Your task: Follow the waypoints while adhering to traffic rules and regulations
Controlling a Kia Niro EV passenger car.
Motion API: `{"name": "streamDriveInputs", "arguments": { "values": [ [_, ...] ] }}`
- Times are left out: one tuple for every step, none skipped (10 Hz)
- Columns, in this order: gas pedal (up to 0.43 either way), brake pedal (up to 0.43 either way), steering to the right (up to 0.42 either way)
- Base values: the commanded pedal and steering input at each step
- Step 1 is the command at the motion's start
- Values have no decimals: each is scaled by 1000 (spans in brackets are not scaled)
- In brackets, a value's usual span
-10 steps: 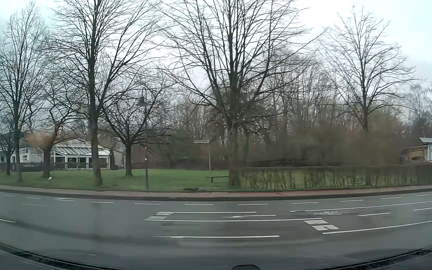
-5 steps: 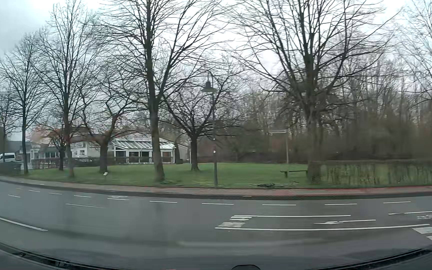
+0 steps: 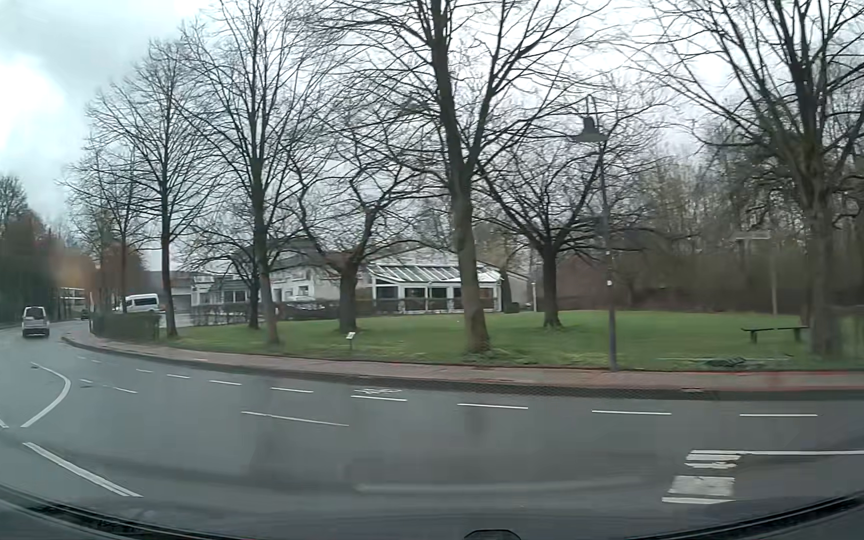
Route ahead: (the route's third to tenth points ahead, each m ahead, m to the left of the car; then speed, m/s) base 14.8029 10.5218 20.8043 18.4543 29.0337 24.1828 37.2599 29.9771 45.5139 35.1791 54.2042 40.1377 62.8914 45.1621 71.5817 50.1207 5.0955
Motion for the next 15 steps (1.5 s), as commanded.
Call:
{"name": "streamDriveInputs", "arguments": {
  "values": [
    [319, 0, -376],
    [319, 0, -359],
    [319, 0, -338],
    [358, 0, -314],
    [358, 0, -303],
    [358, 0, -301],
    [358, 0, -295],
    [358, 0, -281],
    [358, 0, -262],
    [358, 0, -248],
    [358, 0, -238],
    [370, 0, -233],
    [390, 0, -227],
    [398, 0, -221],
    [398, 0, -217]
  ]
}}
